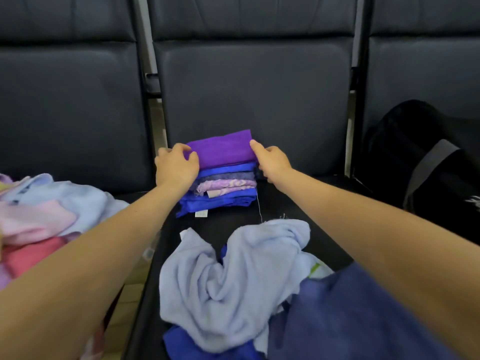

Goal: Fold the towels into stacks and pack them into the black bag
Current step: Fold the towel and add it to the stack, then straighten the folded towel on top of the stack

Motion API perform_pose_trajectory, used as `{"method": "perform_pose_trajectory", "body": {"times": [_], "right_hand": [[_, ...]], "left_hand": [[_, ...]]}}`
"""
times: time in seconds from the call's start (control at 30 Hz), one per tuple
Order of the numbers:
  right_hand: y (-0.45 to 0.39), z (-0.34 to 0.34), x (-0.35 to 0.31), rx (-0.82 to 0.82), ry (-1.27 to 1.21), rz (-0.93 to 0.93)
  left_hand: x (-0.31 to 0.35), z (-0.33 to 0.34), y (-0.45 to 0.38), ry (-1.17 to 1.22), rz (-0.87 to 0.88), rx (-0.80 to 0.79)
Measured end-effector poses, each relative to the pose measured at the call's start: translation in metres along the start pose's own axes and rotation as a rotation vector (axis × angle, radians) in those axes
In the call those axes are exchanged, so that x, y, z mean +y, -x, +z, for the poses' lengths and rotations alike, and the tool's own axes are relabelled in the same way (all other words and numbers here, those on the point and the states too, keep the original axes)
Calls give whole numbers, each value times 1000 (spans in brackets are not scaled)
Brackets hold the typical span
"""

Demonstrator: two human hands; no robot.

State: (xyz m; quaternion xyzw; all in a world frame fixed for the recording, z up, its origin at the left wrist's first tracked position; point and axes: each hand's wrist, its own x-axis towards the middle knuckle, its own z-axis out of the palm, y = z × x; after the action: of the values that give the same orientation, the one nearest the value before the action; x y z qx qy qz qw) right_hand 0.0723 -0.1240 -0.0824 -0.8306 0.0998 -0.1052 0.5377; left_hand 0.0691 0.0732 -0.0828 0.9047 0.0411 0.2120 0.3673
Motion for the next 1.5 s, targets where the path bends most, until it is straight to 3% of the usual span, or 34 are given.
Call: {"method": "perform_pose_trajectory", "body": {"times": [0.23,0.4,0.47,0.6,0.73,0.93,1.07,1.17,1.27,1.33,1.4,1.5], "right_hand": [[84,-64,10,38,-124,71],[138,-91,38,-44,-105,141],[153,-99,55,-96,14,125],[166,-120,89,-155,637,-70],[169,-143,104,-176,1011,4],[166,-156,109,-163,1076,62],[169,-158,106,-135,1094,-76],[169,-161,99,21,947,-246],[174,-164,80,214,477,-319],[180,-165,60,256,180,-319],[187,-166,41,250,-36,-321],[195,-164,23,189,-220,-293]], "left_hand": [[40,-26,69,321,-79,-34],[56,-23,128,344,-101,-190],[56,-20,153,282,-15,-272],[51,-18,207,93,196,-499],[36,-11,235,-153,282,-697],[28,1,237,-249,414,-707],[28,8,234,-293,468,-669],[27,9,227,-292,453,-651],[24,7,218,-293,419,-606],[26,5,211,-217,338,-576],[35,0,206,-20,129,-608],[51,-12,205,515,-291,-708]]}}
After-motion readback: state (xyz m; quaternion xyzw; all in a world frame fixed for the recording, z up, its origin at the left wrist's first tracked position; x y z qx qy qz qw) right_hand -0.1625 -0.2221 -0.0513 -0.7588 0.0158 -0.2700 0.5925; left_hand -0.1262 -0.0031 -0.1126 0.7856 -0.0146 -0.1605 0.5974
